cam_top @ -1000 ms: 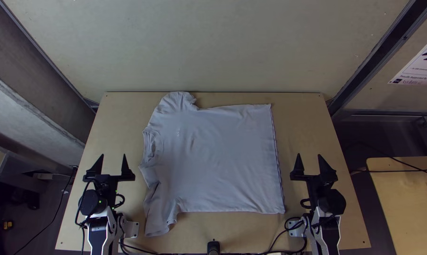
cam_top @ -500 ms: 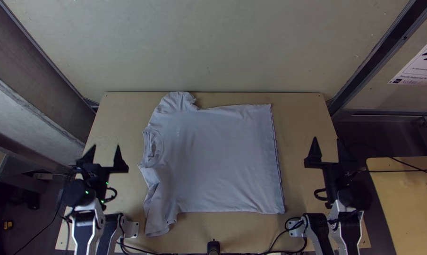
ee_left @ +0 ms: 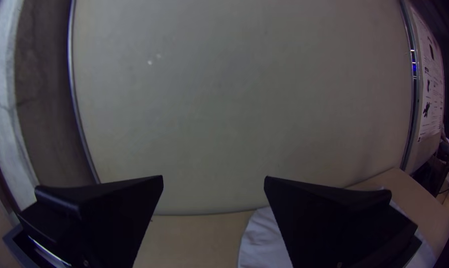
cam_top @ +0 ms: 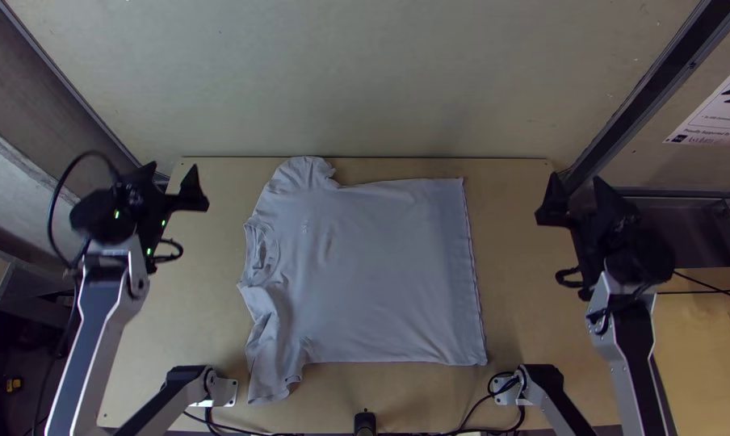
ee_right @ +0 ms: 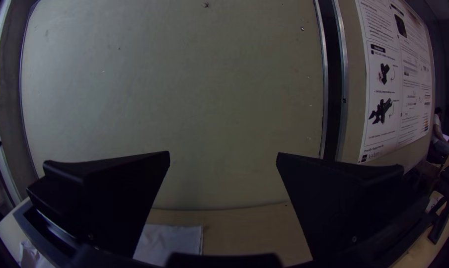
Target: Fold the t-shirt
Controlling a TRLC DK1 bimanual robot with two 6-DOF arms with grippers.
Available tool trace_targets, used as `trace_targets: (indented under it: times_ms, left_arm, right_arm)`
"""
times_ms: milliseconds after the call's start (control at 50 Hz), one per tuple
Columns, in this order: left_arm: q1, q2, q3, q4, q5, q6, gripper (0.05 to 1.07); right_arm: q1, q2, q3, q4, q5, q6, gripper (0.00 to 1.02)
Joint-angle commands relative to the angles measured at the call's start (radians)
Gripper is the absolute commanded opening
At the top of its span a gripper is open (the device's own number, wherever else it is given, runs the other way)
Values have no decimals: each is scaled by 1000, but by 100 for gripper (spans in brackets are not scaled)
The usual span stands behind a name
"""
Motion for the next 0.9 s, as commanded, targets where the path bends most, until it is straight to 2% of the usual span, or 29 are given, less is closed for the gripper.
trace_targets:
  times_ms: [0, 180, 380, 620, 760, 880]
  left_arm:
    - [-15, 106, 125, -62, 0, -34, 103]
    - [-17, 261, 299, -140, 1, -105, 103]
    - [-60, 424, 440, -209, 3, -135, 103]
    - [-101, 631, 645, -362, 12, -131, 101]
    - [-107, 753, 767, -433, 11, -134, 101]
    - [-112, 864, 866, -462, 12, -141, 101]
  right_arm:
    - [18, 75, 96, -16, 13, 39, 98]
    - [54, 190, 214, -57, 13, 63, 98]
    - [105, 349, 365, -204, 13, 102, 98]
    - [108, 510, 471, -273, 13, 151, 98]
    - [102, 607, 523, -313, 13, 223, 98]
    - [99, 682, 553, -319, 13, 252, 98]
